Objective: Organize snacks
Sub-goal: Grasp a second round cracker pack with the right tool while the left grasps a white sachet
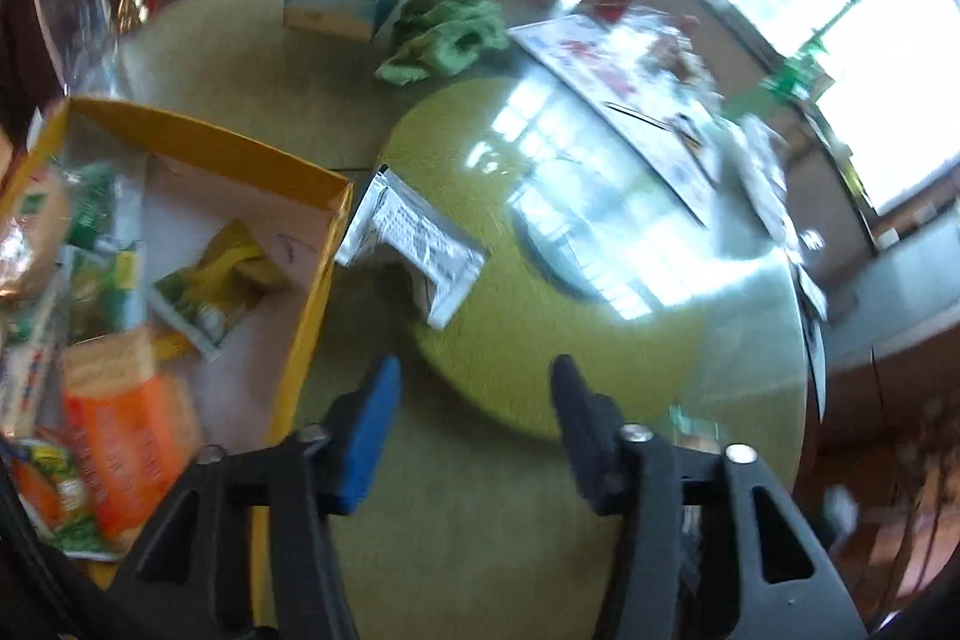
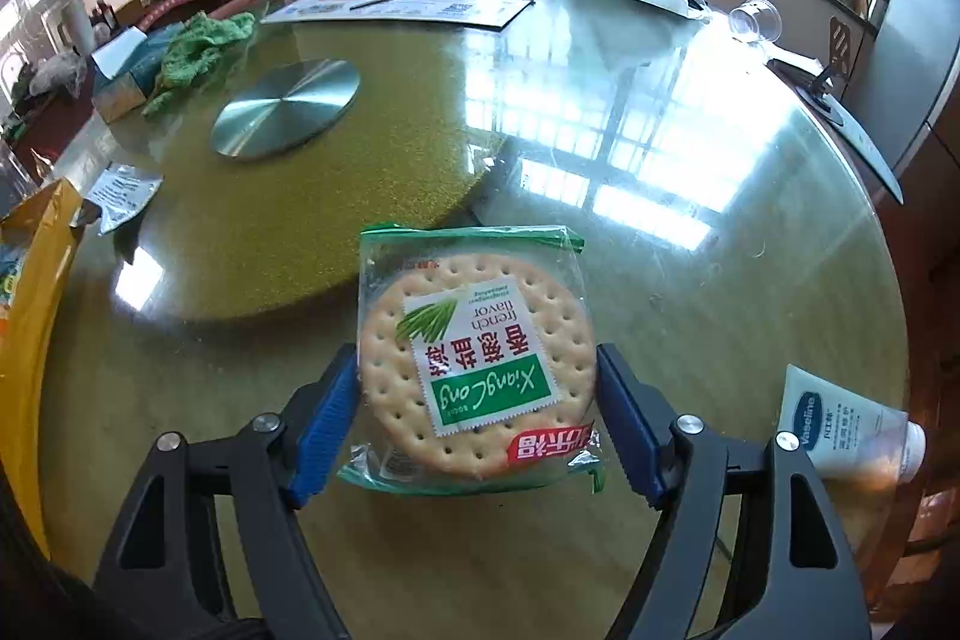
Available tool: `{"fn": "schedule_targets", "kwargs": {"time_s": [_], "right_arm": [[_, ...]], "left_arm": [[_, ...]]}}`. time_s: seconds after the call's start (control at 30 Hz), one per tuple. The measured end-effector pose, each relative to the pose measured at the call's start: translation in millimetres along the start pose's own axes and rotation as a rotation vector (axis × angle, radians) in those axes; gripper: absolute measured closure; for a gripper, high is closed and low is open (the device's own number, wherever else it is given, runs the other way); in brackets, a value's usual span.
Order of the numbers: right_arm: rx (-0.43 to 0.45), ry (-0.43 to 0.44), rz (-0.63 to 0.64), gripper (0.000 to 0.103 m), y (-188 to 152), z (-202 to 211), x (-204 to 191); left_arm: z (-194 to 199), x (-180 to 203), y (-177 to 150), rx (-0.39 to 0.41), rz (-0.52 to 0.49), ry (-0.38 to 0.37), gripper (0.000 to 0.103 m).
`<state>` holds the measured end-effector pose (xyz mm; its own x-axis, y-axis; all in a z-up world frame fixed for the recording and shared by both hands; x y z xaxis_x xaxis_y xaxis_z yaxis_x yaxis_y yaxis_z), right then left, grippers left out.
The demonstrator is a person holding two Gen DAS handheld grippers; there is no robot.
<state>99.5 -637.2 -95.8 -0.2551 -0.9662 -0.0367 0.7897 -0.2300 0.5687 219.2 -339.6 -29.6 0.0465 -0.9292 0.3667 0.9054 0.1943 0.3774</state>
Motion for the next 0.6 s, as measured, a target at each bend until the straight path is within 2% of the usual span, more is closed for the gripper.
{"fn": "schedule_targets", "kwargs": {"time_s": [0.17,0.3,0.4,0.43,0.5,0.53,0.6], "right_arm": [[0.006,0.001,0.014,0.027,-3.6,2.4,-0.7],[0.006,0.011,0.009,0.026,-4.5,3.3,-0.9],[0.006,0.029,0.002,0.027,-4.9,4.4,-0.6],[0.005,0.031,0.005,0.026,-4.8,4.3,-0.2],[0.004,0.037,0.005,0.027,-4.7,4.6,0.1],[0.003,0.04,0.006,0.027,-4.8,4.9,-0.1],[0.004,0.04,0.01,0.027,-5.2,5.2,-1.4]], "left_arm": [[-20.7,10.0,20.1,0.023,0.016,0.104,0.056],[-39.3,4.9,21.9,-0.041,0.068,0.197,0.061],[-45.5,-0.1,23.6,-0.032,0.084,0.261,0.063],[-48.8,-2.3,24.2,-0.034,0.095,0.275,0.065],[-58.7,-5.4,25.2,-0.058,0.107,0.287,0.078],[-63.1,-5.7,24.8,-0.065,0.1,0.295,0.089],[-62.9,-2.3,24.9,-0.046,0.068,0.304,0.089]]}}
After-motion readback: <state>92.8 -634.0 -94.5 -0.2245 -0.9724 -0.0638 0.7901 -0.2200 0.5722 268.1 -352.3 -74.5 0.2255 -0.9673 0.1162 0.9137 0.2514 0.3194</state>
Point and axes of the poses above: each gripper's, at about its wrist camera, not at the fingertips, and z roughly against the way its jaws point, x to its right, y to its top, the point moved 5 cm from there along -z, roughly the way its jaws point, and after that the axes turned 1 degree about x, right-handed, at the moved point
